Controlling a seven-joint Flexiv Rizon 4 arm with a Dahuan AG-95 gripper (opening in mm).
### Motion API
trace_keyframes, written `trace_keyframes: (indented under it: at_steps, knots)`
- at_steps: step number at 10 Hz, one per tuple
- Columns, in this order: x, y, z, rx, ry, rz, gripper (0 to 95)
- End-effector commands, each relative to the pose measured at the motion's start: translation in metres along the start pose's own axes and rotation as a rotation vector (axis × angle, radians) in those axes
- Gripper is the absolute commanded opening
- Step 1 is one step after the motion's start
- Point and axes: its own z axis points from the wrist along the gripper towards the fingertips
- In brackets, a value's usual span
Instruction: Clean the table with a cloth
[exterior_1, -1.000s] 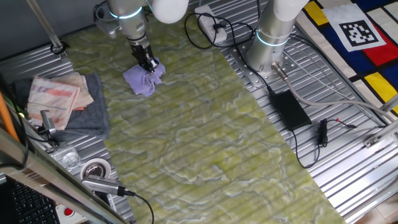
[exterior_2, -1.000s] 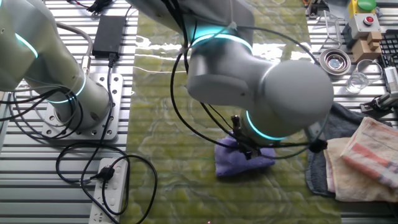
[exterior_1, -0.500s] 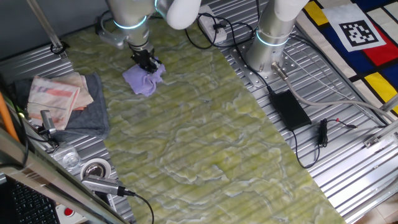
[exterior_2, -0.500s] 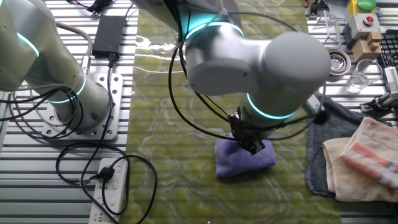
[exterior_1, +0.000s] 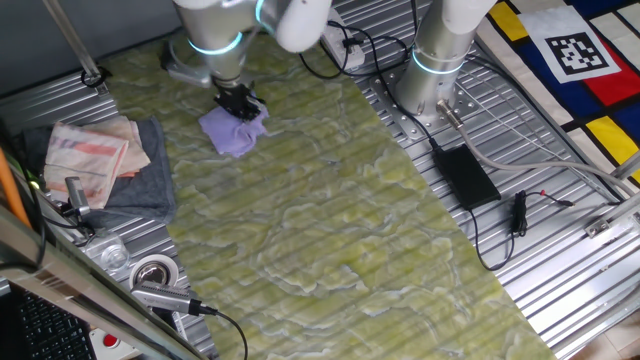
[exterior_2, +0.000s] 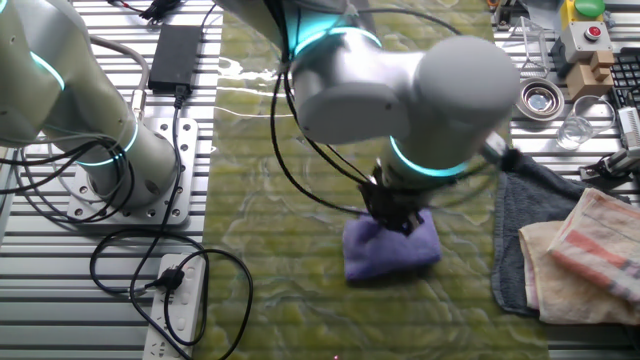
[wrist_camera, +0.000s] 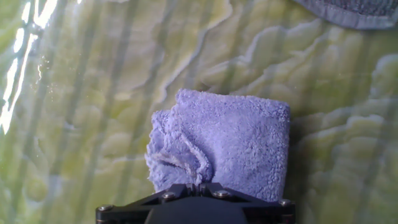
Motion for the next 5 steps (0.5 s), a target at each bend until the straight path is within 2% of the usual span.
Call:
trace_keyframes:
  at_steps: [1,2,5]
  knots:
    - [-0.021,0.030,-0.002,-0.035,-0.041,0.252,0.0]
    - [-0.025,0.037,-0.002,-0.038,-0.045,0.272,0.0]
    - [-0.043,0.069,-0.004,-0.072,-0.087,0.372,0.0]
